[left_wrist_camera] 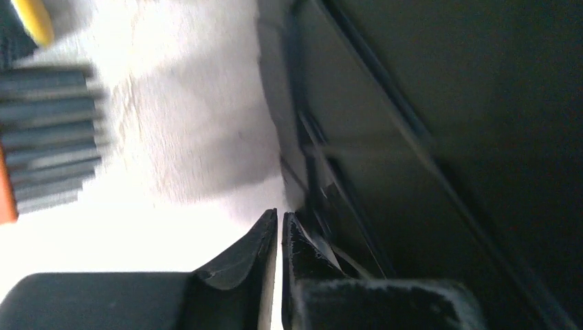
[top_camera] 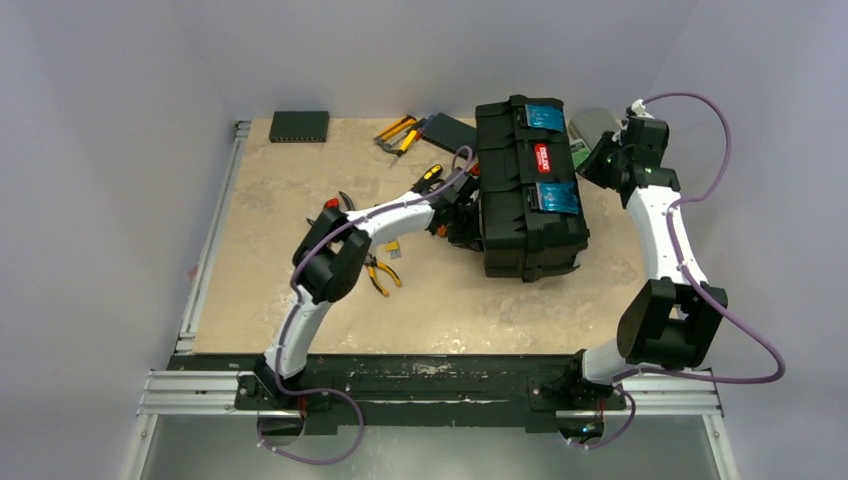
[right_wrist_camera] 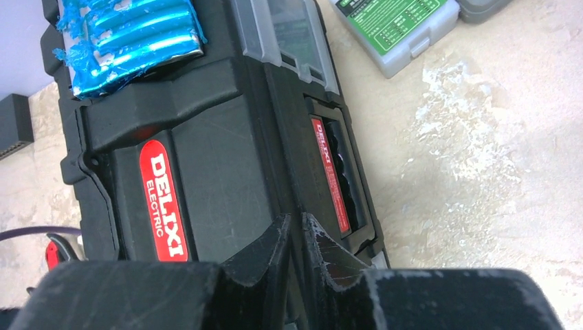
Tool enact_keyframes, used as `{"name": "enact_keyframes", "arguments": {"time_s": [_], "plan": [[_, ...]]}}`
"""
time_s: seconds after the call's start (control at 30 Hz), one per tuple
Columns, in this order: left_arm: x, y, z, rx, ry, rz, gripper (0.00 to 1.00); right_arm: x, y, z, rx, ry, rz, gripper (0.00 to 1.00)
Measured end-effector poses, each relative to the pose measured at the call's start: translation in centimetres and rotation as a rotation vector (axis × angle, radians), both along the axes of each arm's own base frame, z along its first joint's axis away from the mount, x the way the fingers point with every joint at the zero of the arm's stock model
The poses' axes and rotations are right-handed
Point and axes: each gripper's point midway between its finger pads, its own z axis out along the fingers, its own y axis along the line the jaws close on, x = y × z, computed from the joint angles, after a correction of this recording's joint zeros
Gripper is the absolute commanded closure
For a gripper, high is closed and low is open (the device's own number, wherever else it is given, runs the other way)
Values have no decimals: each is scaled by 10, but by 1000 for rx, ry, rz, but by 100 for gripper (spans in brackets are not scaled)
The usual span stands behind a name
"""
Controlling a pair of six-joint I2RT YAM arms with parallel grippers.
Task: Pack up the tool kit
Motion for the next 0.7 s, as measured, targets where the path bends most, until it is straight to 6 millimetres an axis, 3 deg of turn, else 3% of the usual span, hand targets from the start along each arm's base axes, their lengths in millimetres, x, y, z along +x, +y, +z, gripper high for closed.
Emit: {"name": "enact_keyframes", "arguments": {"time_s": [0.1, 0.33, 0.4, 0.53, 0.7], "plan": [[-9, 14, 21, -26, -21, -20, 61, -1, 4, 0, 8, 3, 15, 85], [5, 69, 101, -126, -164, 31, 33, -2, 20, -1, 45, 11, 73, 84], [11, 81, 124, -154, -209, 57, 3, -2, 25, 1, 53, 8, 91, 84], [16, 82, 155, -218, -268, 69, 0, -3, 31, 3, 67, 8, 114, 84], [19, 68, 167, -313, -254, 83, 0, -2, 32, 3, 72, 14, 120, 84]]}}
